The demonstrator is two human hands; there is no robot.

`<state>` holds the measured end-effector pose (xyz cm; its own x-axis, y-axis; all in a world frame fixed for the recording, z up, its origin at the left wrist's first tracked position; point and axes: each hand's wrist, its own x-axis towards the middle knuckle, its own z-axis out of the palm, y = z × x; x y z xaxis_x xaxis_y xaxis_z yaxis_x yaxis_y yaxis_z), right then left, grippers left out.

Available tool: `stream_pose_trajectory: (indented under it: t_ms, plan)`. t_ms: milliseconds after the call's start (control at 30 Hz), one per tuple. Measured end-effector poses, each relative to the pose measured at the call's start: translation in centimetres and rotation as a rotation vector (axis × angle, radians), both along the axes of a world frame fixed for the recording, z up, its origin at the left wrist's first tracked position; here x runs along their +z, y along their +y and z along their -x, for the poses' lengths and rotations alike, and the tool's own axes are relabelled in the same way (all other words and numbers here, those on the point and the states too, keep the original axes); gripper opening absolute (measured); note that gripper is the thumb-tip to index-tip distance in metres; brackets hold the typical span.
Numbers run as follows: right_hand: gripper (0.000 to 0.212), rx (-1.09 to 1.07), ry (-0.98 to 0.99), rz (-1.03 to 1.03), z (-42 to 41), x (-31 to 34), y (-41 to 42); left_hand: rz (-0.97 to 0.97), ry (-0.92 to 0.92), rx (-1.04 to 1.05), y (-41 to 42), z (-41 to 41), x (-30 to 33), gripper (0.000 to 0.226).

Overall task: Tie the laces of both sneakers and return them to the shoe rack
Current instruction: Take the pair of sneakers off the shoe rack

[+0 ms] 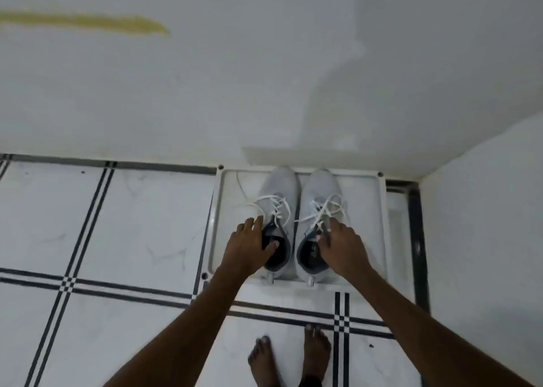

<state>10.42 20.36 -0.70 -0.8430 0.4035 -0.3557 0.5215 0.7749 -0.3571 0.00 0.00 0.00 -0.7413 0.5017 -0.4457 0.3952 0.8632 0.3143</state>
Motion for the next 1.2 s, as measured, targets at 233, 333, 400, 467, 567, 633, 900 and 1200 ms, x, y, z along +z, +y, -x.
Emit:
stream_pose_trajectory:
  t_ms: [233, 333, 400, 467, 567, 633, 900, 1200]
  plan:
    - [0.035, -0.395, 0.041, 0.158, -1.7, -4.5, -1.5, -0.180, -0.019, 0.278, -0.6, -1.4, -4.4, 0.060]
    - [0.016, -0.465, -0.037, 0.163, -1.3, -4.8, -1.2, -0.174, 0.027, 0.287, -0.6, -1.2, -4.7, 0.048]
    - [0.012, -0.474, -0.036, 0.153, -1.2, -4.4, -1.4, -0.161, 0.024, 0.281, -0.6, -1.1, -4.4, 0.040]
    - [0.010, -0.483, -0.029, 0.146, -1.3, -3.8, -1.6, -0.162, 0.018, 0.299, -0.7, -1.1, -3.6, 0.029]
    - [0.010, -0.493, -0.029, 0.150, -1.9, -2.7, -2.1, -0.175, 0.002, 0.325, -1.1, -1.9, -1.8, 0.014]
    - [0.011, -0.483, -0.005, 0.144, -2.5, -1.2, -2.7, -0.214, 0.018, 0.323, -1.9, -2.6, -0.3, 0.011]
    - [0.016, -0.436, 0.103, 0.120, -7.8, 4.9, -5.9, -0.337, 0.096, 0.283, -6.1, -7.3, 5.4, 0.019]
    - [0.015, -0.381, 0.124, 0.126, -18.2, 6.6, -11.7, -0.372, 0.110, 0.342, -12.3, -18.8, 6.5, 0.017]
